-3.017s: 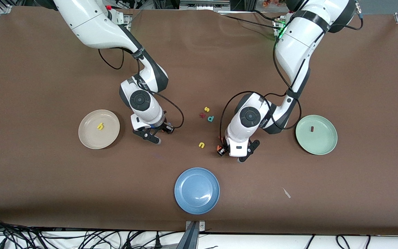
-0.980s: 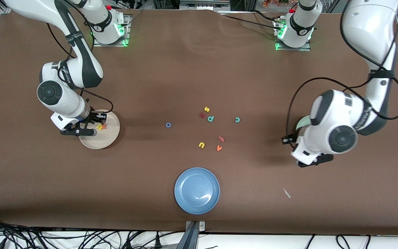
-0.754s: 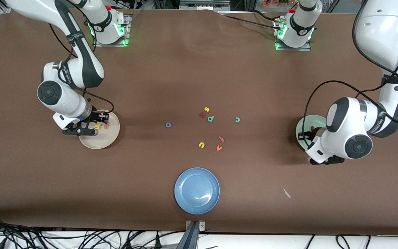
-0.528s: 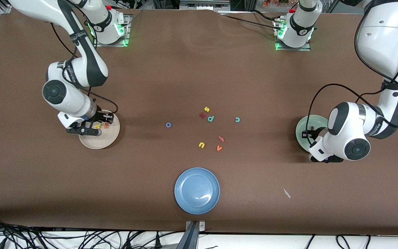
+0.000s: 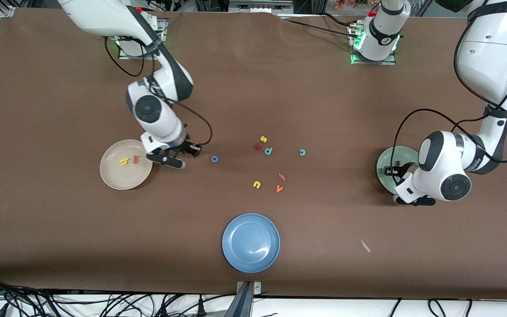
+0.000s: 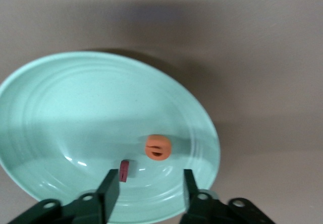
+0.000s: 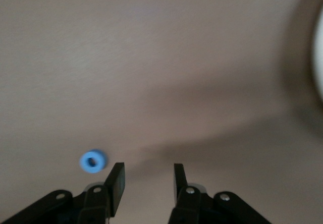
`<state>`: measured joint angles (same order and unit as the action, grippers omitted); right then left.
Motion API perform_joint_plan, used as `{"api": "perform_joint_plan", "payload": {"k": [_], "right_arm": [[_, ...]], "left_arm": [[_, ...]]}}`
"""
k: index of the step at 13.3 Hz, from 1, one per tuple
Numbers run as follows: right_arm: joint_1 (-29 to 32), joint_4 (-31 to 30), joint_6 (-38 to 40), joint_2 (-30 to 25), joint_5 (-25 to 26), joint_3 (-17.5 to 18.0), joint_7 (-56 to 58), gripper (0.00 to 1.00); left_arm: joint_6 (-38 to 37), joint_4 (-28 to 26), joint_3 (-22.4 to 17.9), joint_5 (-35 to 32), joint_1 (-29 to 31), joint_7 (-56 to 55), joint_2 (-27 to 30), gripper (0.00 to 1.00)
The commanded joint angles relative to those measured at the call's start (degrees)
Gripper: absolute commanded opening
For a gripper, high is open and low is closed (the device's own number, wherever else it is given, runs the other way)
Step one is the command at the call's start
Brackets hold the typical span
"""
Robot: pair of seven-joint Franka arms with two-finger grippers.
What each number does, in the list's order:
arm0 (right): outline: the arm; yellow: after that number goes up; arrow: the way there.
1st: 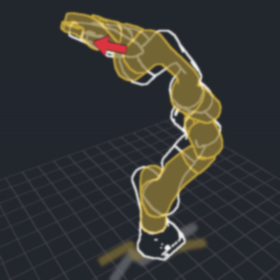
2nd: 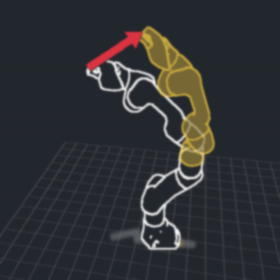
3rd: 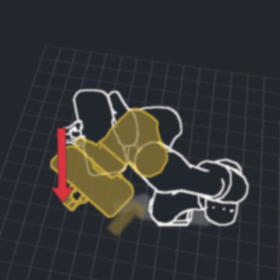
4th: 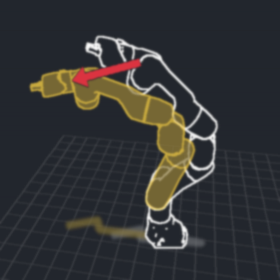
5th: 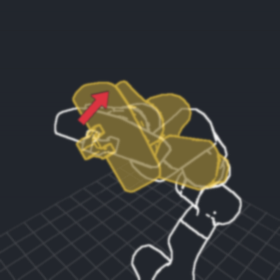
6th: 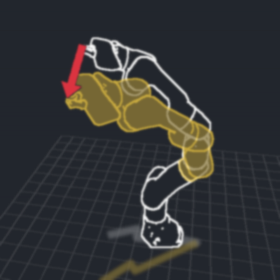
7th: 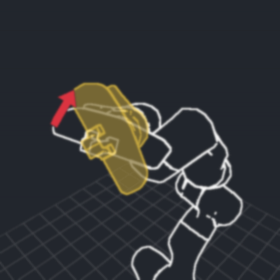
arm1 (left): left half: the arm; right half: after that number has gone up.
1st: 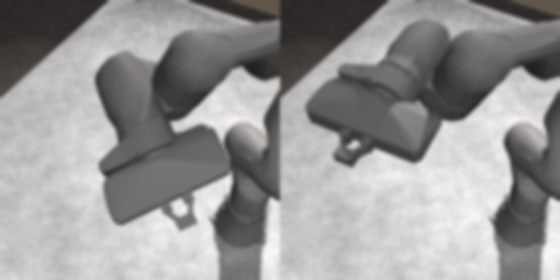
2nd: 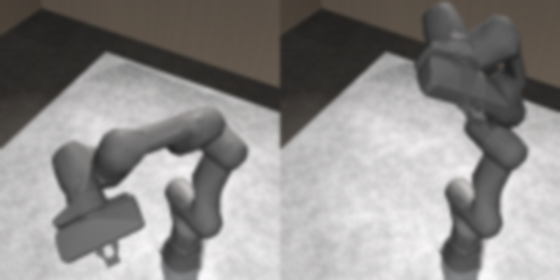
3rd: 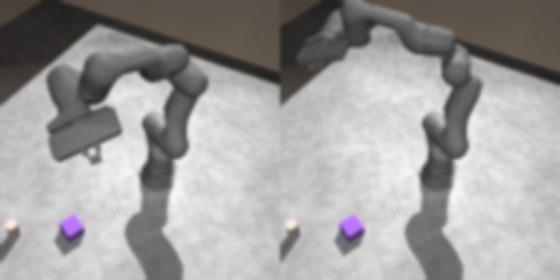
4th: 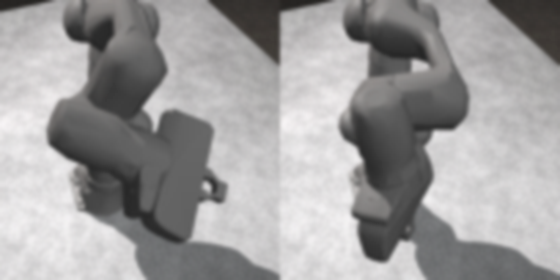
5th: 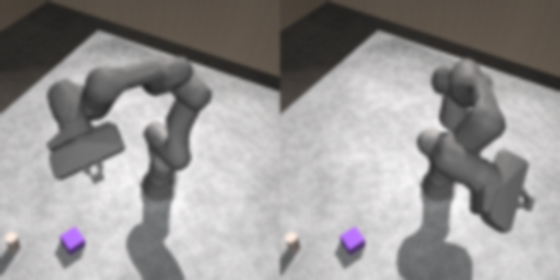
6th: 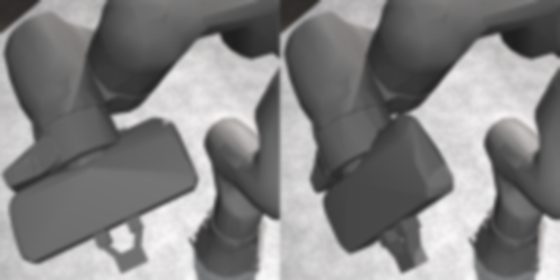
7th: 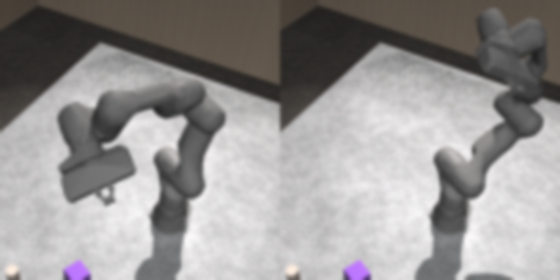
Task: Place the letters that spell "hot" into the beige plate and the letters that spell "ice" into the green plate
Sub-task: 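Grasp the blue o with the right gripper while the left gripper drops the orange letter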
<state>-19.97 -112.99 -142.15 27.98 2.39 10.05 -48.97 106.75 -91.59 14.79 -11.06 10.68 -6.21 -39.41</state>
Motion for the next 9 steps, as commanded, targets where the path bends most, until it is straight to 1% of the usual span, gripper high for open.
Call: {"api": "perform_joint_plan", "payload": {"k": [1,3,5,6,7,9], "right_arm": [[-2.43,5.75,0.12,4.71,0.15,-0.38,-5.15,0.48],[-4.19,8.39,-0.5,7.34,0.68,-0.38,-8.84,0.48],[-4.29,9.54,-0.59,8.58,3.83,-0.38,-12.09,0.47],[-4.37,9.55,-0.68,9.02,5.24,-0.3,-12.98,0.47],[-4.37,9.46,-1.11,9.37,5.86,-0.3,-13.25,0.48],[-4.46,9.28,-2.34,10.16,5.78,-0.3,-13.43,0.48]], "left_arm": [[-2.5,0.27,3.73,-0.19,-0.14,-1.51,4.07,1.0],[-2.69,0.18,6.65,2.96,-0.22,-9.83,4.78,1.0],[-2.25,0.01,10.77,3.5,-0.31,-15.82,4.6,0.96],[-1.9,-0.08,12.62,3.51,-0.66,-19.24,4.34,0.96],[-0.68,-0.69,13.59,3.51,-2.14,-23.02,4.08,0.96],[3.36,-2.27,13.6,3.51,-5.92,-29.88,3.55,0.96]]}}
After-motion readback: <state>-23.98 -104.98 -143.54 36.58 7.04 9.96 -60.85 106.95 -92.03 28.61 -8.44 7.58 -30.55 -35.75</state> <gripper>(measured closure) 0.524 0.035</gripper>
